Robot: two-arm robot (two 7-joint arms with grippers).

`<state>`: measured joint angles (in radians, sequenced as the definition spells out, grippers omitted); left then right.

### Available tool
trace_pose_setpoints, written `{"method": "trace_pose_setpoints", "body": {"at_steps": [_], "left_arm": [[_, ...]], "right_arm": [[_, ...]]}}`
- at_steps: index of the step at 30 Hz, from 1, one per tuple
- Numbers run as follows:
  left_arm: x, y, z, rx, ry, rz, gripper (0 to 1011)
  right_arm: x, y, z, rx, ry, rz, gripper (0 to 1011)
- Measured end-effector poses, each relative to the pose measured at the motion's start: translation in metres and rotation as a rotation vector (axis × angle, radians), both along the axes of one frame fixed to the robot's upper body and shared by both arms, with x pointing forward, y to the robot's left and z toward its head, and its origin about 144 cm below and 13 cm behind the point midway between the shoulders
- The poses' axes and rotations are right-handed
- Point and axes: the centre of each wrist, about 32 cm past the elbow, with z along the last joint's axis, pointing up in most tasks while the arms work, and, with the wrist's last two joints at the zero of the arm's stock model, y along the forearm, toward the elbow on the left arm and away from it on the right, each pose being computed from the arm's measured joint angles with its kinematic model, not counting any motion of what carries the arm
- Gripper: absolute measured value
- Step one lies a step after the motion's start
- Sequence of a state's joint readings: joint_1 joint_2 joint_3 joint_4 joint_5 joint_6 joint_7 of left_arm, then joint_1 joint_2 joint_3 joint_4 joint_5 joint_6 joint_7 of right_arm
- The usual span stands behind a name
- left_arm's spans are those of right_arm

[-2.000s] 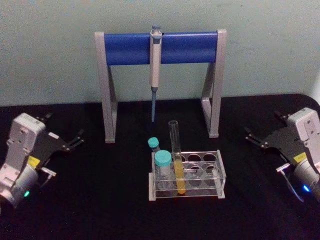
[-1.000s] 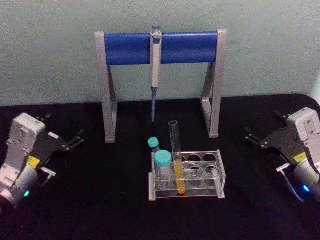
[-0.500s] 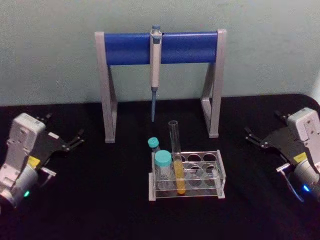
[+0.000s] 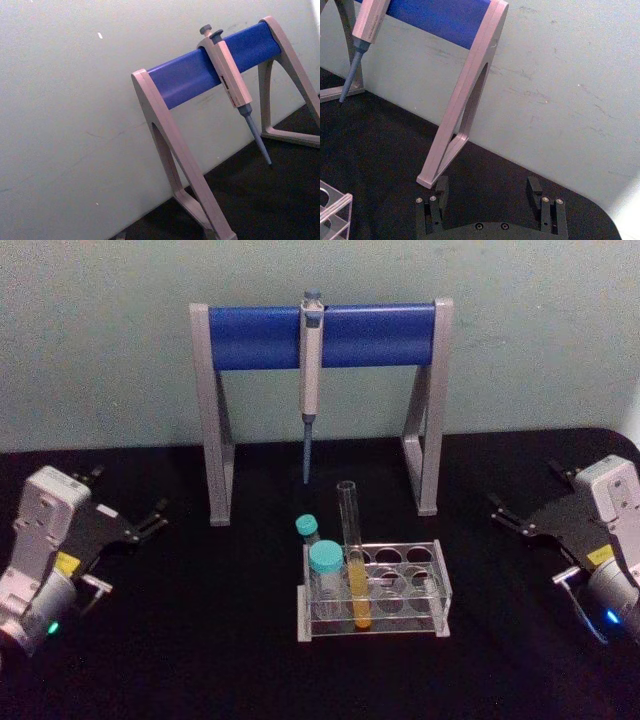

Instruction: Pick up the test tube from the test tube rack, shake it, then place it back into the test tube rack.

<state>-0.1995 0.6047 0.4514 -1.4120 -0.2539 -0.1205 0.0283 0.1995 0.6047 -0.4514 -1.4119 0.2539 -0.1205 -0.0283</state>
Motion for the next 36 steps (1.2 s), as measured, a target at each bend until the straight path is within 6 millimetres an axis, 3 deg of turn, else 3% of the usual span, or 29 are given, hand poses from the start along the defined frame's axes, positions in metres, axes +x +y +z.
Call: {"method": "trace_pose_setpoints", "body": {"at_steps": [14, 23, 36], "left_arm": [[0.000, 0.000, 0.000, 0.000, 0.000, 0.000, 1001], [0.000, 0.000, 0.000, 0.000, 0.000, 0.000, 1001], [0.000, 0.000, 0.000, 0.000, 0.000, 0.000, 1001]], "right_arm": [[-0.018, 0.004, 0.007, 0.044, 0.038, 0.034, 1000], [-0.040, 0.015, 0.027, 0.208, 0.110, 0.160, 1000], [-0.034, 0.035, 0.044, 0.315, 0.205, 0.371, 1000]]}}
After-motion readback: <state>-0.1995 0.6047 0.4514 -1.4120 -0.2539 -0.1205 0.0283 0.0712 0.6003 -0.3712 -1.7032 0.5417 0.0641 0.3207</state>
